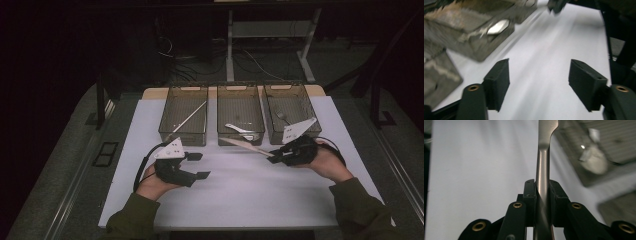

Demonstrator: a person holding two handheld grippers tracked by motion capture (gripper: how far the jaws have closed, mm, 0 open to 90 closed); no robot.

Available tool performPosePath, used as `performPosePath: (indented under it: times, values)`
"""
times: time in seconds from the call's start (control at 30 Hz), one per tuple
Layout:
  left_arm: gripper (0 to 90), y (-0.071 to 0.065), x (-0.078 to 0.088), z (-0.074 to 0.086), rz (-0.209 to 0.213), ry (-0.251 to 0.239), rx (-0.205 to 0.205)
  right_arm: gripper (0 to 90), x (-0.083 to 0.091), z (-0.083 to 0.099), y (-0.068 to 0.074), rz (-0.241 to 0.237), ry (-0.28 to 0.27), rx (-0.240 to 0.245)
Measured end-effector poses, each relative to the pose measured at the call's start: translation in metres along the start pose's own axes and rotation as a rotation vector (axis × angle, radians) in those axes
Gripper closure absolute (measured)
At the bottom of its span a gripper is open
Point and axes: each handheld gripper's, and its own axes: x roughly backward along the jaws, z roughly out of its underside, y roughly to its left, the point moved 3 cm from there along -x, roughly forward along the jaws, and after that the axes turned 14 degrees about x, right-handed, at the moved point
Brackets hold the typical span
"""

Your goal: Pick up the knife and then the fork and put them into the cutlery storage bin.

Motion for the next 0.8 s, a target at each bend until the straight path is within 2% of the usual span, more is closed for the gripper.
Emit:
performPosePath:
  times: [0.17,0.2,0.33,0.43,0.63,0.8]
  values:
    - [25.7,0.003,0.001,0.016,-0.025,0.013,0.060,77.5,0.024,0.015,-0.026,0.084,-0.006,-0.108]
    - [24.3,0.004,0.002,0.019,-0.029,0.018,0.069,77.5,0.028,0.018,-0.033,0.122,0.004,-0.129]
    - [20.9,0.009,0.006,0.029,-0.064,0.030,0.086,77.5,0.043,0.029,-0.054,0.189,0.016,-0.213]
    - [17.6,0.013,0.010,0.034,-0.081,0.013,0.104,77.5,0.049,0.034,-0.071,0.248,0.039,-0.281]
    - [14.8,0.016,0.011,0.033,-0.093,-0.015,0.106,77.4,0.052,0.042,-0.101,0.332,0.066,-0.437]
    - [13.7,0.014,0.007,0.034,-0.088,-0.007,0.098,77.4,0.039,0.051,-0.121,0.377,0.112,-0.540]
